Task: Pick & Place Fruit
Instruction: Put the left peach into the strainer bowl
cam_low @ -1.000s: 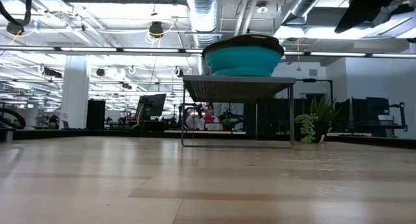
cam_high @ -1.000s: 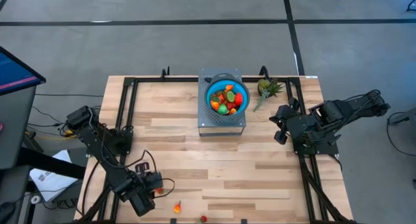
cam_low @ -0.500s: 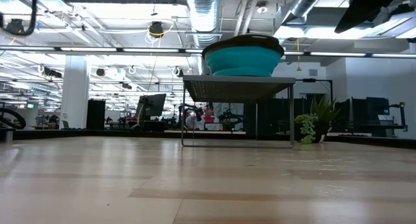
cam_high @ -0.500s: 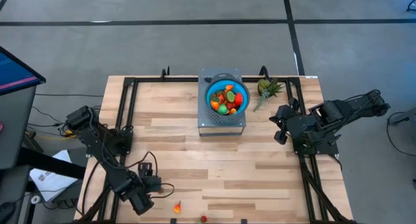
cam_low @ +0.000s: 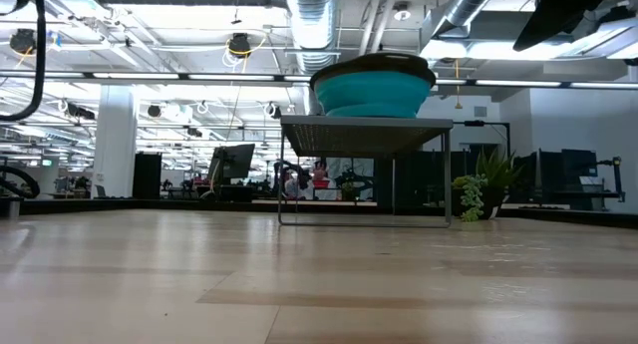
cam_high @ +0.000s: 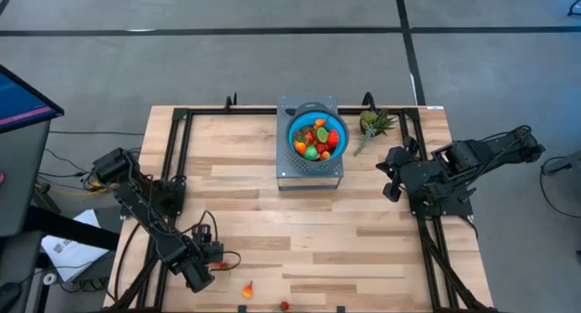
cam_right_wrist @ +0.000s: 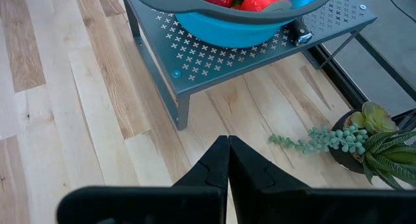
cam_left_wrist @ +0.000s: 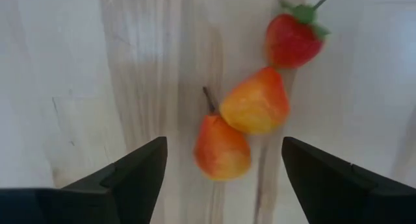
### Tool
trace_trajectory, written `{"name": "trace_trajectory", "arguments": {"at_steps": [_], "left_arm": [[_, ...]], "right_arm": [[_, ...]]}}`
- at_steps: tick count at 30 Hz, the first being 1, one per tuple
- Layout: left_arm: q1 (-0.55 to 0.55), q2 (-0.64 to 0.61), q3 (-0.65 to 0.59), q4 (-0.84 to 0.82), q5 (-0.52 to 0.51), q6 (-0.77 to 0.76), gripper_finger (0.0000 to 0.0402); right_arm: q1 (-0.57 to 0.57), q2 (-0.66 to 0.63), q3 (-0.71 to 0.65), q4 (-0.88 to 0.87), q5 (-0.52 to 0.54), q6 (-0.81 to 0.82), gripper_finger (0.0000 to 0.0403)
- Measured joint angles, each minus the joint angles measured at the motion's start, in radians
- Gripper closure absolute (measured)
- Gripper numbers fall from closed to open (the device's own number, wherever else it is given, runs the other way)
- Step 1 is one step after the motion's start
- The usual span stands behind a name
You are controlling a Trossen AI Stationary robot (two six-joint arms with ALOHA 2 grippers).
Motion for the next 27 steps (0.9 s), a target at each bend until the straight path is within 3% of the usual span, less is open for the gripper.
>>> {"name": "trace_trajectory", "arguments": {"at_steps": [15, 27], "left_arm": [[0.000, 0.000, -0.042, 0.041, 0.000, -0.002, 0.0112], [0.001, 0.000, -0.042, 0.069, 0.037, -0.002, 0.0237]], "right_arm": [[0.000, 0.000, 0.000, 0.000, 0.000, 0.000, 0.0403], [0.000, 0.000, 0.000, 0.000, 0.000, 0.000, 0.0403]]}}
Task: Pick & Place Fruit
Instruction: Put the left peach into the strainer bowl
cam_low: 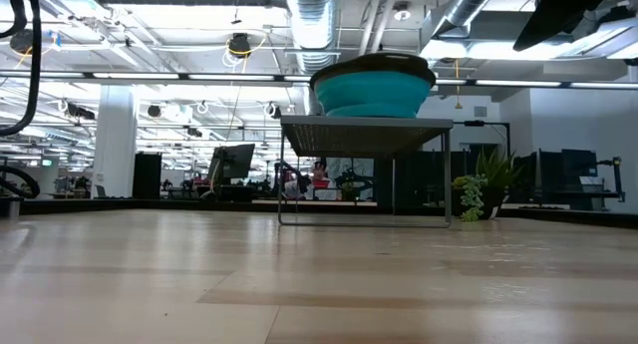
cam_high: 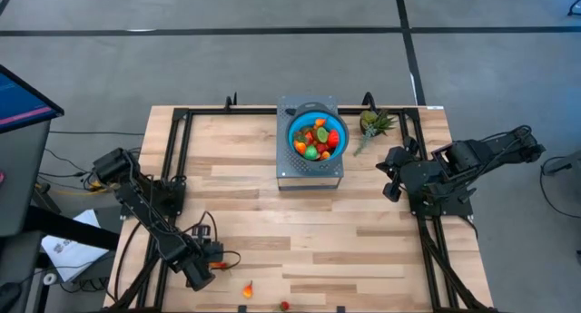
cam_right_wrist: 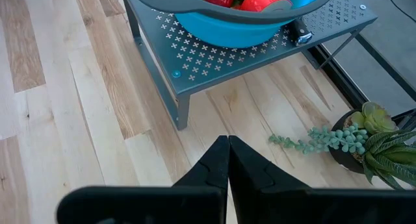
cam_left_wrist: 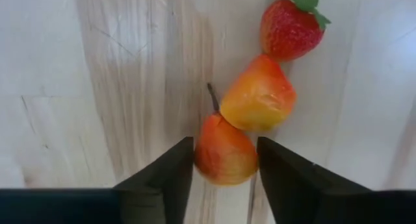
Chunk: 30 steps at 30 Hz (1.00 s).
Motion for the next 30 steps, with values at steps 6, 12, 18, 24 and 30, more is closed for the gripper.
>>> {"name": "trace_trajectory", "arguments": {"at_steps": [6, 12, 18, 24, 30], "left_arm": [[0.000, 0.000, 0.000, 0.008, 0.000, -0.028, 0.0274], [0.000, 0.000, 0.000, 0.011, 0.000, -0.074, 0.0274], [0.000, 0.000, 0.000, 0.011, 0.000, -0.079, 0.0273], [0.000, 0.000, 0.000, 0.011, 0.000, -0.079, 0.0276], [0.000, 0.000, 0.000, 0.011, 0.000, -0.079, 0.0275]], "right_arm": [[0.000, 0.000, 0.000, 0.000, 0.000, 0.000, 0.0403], [0.000, 0.000, 0.000, 0.000, 0.000, 0.000, 0.0403], [0.000, 0.000, 0.000, 0.000, 0.000, 0.000, 0.0403], [0.000, 0.000, 0.000, 0.000, 0.000, -0.001, 0.0403], [0.000, 0.000, 0.000, 0.000, 0.000, -0.002, 0.0403]]}}
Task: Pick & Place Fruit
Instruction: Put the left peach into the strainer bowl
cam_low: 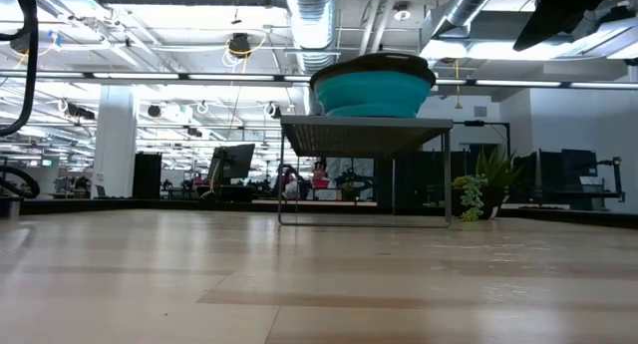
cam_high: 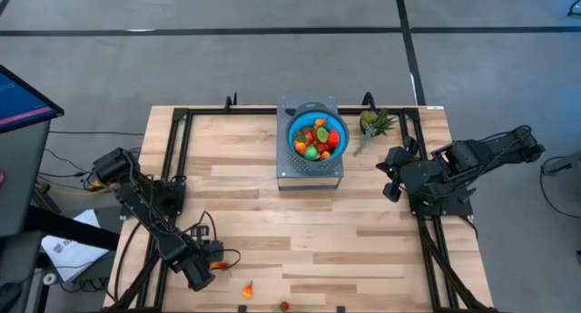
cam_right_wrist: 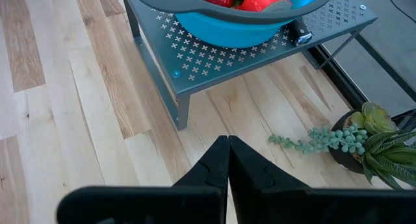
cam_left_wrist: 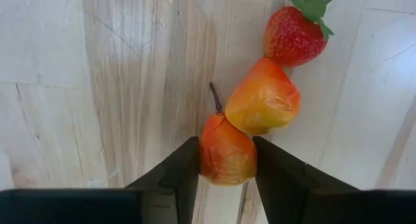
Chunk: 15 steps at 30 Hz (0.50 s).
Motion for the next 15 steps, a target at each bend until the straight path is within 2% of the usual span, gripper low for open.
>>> {"name": "trace_trajectory", "arguments": {"at_steps": [7, 15], "left_arm": [[0.025, 0.000, 0.000, 0.000, -0.001, 0.003, 0.0274], [0.106, 0.000, 0.000, 0.011, -0.077, 0.043, 0.0277]], "right_arm": [[0.000, 0.000, 0.000, 0.000, 0.000, 0.000, 0.0403], [0.000, 0.000, 0.000, 0.000, 0.000, 0.000, 0.0403]]}}
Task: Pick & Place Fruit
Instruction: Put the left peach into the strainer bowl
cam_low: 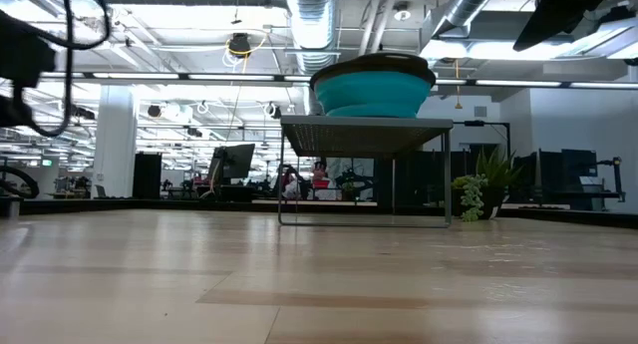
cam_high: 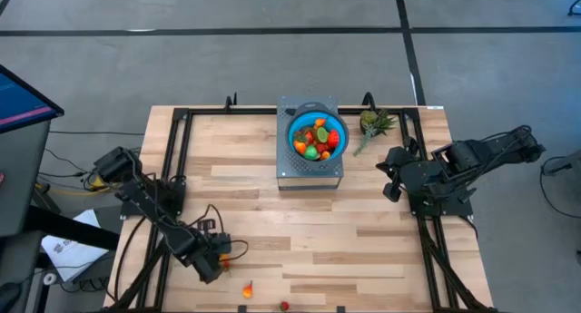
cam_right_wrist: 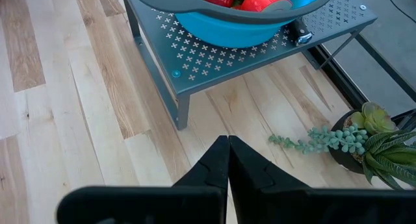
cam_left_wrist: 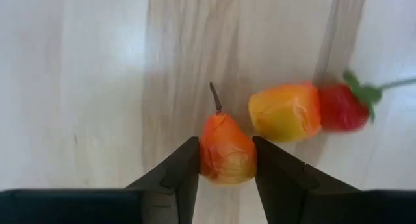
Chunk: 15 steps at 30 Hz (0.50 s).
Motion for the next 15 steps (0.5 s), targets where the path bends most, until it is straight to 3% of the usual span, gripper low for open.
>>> {"name": "trace_trajectory", "arguments": {"at_steps": [15], "left_arm": [[0.218, 0.000, 0.000, 0.197, -0.014, 0.334, 0.0274]], "right_arm": [[0.000, 0.000, 0.000, 0.000, 0.000, 0.000, 0.0403]]}}
